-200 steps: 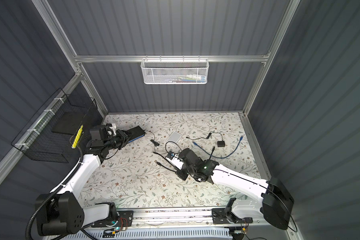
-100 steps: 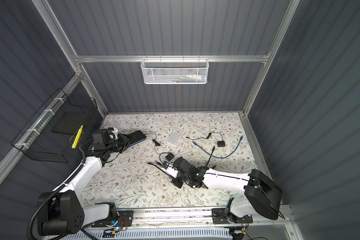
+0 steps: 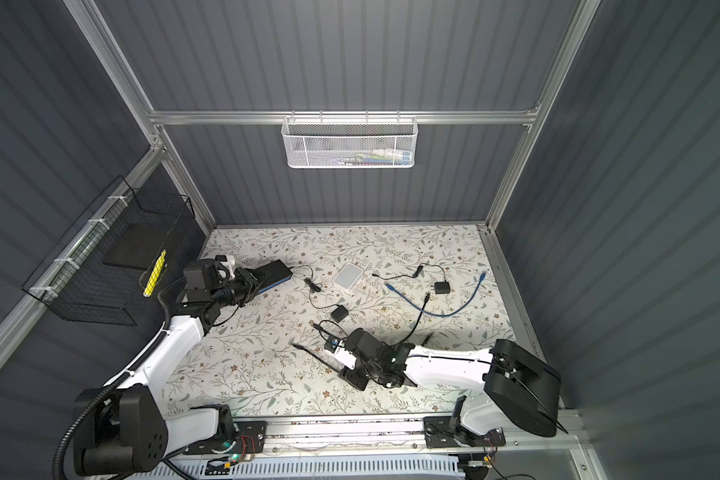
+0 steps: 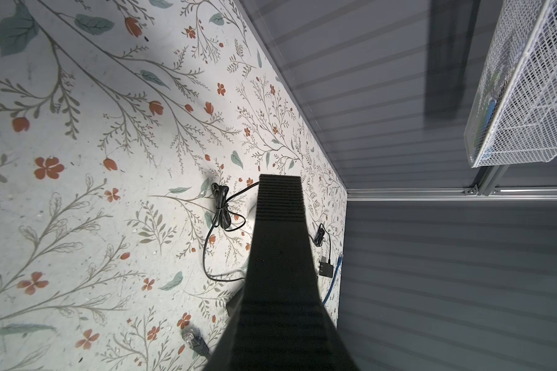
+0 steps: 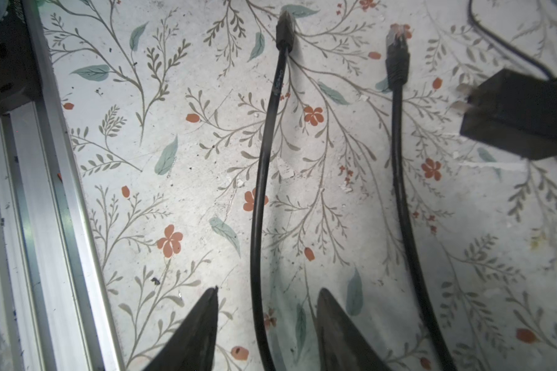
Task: Insert the plug into the switch port
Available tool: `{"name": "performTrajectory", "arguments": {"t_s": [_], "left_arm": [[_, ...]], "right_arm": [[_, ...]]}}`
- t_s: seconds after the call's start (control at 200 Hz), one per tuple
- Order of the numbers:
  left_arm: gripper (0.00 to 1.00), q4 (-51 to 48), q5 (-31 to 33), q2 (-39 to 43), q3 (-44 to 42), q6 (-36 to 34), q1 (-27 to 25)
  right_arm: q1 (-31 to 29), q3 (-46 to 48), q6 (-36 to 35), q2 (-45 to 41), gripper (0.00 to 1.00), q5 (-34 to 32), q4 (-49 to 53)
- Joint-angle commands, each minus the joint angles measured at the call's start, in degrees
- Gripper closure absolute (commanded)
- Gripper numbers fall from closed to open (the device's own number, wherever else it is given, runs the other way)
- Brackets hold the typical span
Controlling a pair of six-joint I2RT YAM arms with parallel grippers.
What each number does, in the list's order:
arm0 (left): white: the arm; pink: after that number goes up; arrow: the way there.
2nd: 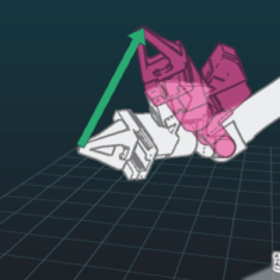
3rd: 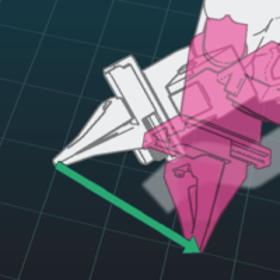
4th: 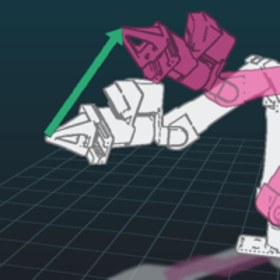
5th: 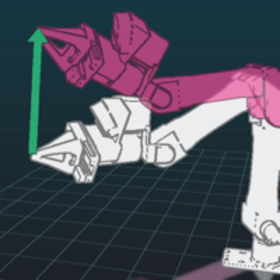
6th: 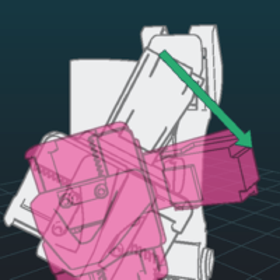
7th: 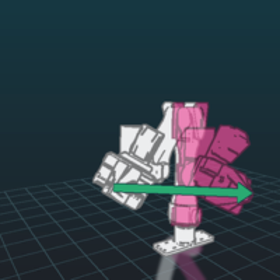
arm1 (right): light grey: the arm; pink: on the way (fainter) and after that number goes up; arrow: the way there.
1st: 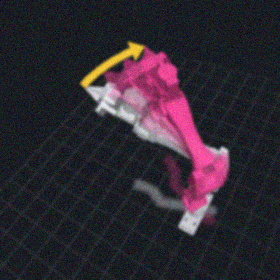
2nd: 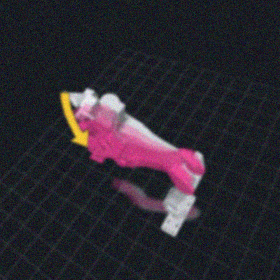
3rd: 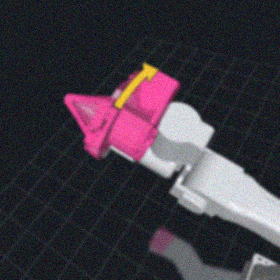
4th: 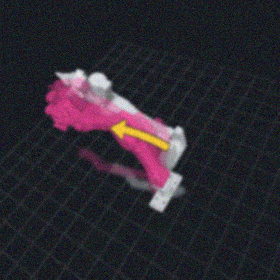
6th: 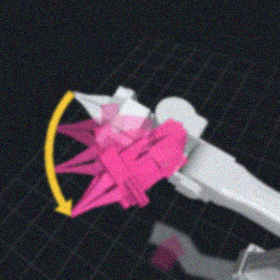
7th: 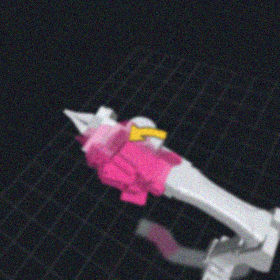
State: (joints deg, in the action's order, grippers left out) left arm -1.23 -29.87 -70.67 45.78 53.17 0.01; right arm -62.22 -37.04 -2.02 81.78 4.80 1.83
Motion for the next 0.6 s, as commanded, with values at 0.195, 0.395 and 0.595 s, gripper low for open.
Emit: {"name": "performTrajectory", "arguments": {"t_s": [0.195,0.395,0.595], "left_arm": [[1.0,-2.19,-0.56,5.0,-1.1,-2.44,0.34],[1.0,-1.67,-1.14,5.19,-2.54,-2.19,0.34],[1.0,-1.88,-1.39,6.0,-2.56,-1.97,0.41]], "right_arm": [[0.5,-12.17,-5.32,9.64,0.39,1.58,0.99],[1.29,-21.2,-8.94,19.23,0.36,3.0,0.04],[2.86,-26.88,-10.01,25.94,0.36,4.75,-1.11]]}}
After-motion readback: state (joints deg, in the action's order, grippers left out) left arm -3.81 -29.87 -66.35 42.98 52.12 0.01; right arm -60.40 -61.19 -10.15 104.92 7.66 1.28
